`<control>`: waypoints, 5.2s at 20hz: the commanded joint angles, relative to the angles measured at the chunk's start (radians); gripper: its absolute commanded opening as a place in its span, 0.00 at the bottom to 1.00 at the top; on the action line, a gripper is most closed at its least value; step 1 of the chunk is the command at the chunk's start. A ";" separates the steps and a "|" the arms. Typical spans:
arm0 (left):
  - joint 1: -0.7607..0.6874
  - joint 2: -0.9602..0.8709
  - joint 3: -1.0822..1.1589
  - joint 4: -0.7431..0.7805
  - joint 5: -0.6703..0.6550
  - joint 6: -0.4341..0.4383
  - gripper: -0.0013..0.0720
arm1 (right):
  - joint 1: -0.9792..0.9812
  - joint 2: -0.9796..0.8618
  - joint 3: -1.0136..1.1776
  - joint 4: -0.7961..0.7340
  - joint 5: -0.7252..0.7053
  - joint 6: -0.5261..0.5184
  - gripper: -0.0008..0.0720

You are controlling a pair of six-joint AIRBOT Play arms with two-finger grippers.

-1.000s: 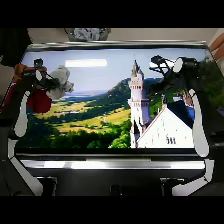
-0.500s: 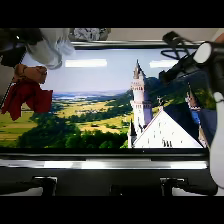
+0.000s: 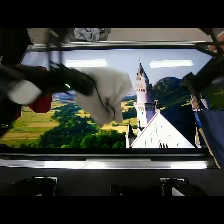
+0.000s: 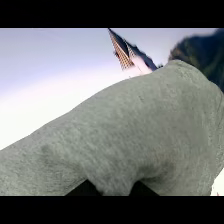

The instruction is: Fold the shirts.

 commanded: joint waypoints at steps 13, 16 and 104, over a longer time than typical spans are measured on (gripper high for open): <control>0.294 -0.208 0.182 -0.095 -0.290 0.196 1.00 | -0.002 -0.261 -0.163 0.056 -0.023 -0.041 0.99; 0.494 -0.151 -0.068 -0.323 -0.322 0.176 0.96 | 0.000 -0.293 -0.219 0.201 -0.021 -0.062 0.99; 0.665 0.314 0.158 -0.985 -0.007 0.374 0.06 | 0.042 0.254 -0.133 0.686 -0.737 -0.259 0.07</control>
